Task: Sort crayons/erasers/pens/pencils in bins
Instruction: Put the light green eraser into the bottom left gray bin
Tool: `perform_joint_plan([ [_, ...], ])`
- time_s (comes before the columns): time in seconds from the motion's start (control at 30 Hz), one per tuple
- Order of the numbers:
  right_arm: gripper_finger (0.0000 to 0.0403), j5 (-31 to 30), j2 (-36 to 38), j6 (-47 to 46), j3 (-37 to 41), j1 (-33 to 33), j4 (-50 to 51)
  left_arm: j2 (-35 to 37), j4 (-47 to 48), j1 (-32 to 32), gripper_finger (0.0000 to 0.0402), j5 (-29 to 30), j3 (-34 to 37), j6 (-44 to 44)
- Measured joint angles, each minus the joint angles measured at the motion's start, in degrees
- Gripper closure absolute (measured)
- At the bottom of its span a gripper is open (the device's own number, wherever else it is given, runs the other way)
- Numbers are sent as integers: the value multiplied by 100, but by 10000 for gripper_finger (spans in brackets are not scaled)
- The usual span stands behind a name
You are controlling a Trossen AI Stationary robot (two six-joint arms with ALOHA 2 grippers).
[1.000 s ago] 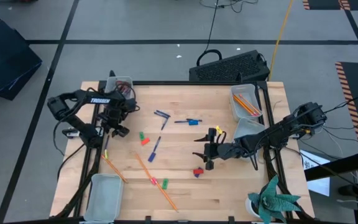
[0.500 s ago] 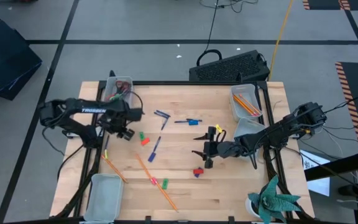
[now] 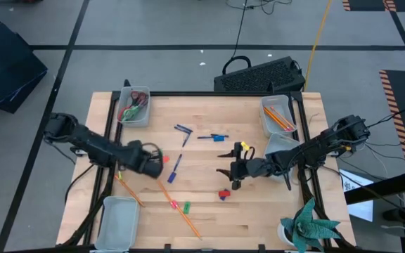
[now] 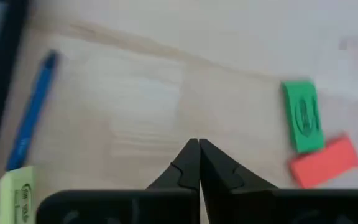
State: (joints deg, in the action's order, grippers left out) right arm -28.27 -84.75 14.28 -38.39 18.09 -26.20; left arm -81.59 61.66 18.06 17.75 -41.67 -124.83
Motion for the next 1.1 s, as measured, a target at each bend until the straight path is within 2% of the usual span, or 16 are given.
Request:
perform_joint_plan([
  [0.1, 156, 2, 0, 14, 0, 2, -7, -119, 426, 340, 396, 8, 19, -888],
  [0.23, 156, 2, 0, 9, 0, 0, -71, -406, 1177, 630, 391, -268, 35, -1712],
  [0.33, 156, 2, 0, -14, 0, 0, -187, -582, 1663, 687, 390, -259, 33, -2144],
  [0.47, 156, 3, 0, -174, 0, 2, -278, -883, 1938, 556, 390, -231, 34, -2231],
  [0.67, 156, 4, 0, -267, 0, 2, -281, -1525, 1781, 350, 390, -300, 42, -2270],
  [0.93, 156, 6, 0, -533, 0, 5, -322, -2404, 1775, -23, 389, -661, 44, -2208],
  [1.1, 156, 8, 0, -561, 0, 44, -315, -2656, 1508, -316, 389, -869, 182, -2139],
])
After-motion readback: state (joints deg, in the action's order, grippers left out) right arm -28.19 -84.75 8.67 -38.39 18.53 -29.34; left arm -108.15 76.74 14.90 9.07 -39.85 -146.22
